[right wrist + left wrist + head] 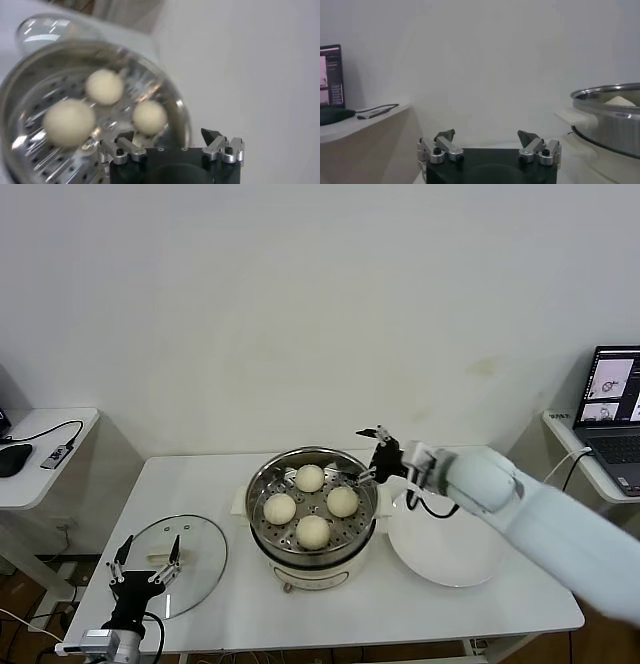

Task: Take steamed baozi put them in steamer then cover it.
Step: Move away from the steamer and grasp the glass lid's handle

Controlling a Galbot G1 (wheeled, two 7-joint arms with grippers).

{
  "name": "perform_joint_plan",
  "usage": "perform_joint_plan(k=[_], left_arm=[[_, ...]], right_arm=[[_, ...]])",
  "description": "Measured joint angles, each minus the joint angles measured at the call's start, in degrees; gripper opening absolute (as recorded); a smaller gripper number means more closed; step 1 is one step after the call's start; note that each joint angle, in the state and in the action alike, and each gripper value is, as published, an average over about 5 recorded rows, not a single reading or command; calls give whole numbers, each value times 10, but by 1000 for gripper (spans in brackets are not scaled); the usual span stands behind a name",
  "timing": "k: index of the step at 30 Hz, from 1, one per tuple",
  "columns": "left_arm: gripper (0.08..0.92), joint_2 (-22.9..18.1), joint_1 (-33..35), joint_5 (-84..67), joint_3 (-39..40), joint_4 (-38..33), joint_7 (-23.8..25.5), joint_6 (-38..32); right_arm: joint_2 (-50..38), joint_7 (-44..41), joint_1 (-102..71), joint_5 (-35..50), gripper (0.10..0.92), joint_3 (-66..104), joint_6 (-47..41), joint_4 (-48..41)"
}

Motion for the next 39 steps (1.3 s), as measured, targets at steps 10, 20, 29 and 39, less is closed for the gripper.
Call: perform_joint_plan(k=[10,20,29,39], left_arm=[[823,-4,4,52,8,5,-14,3],[823,9,41,293,-32,22,-23,-22],[823,13,70,533,-78,49,-48,-55],[823,40,14,700,-67,127,-61,-71]], right_arm=[[104,49,-288,-66,823,292,154,17],[227,89,-492,-92,823,507,197,49],[287,109,-577,-97,823,618,209,48],[331,119,-627,-108,823,667,231,39]])
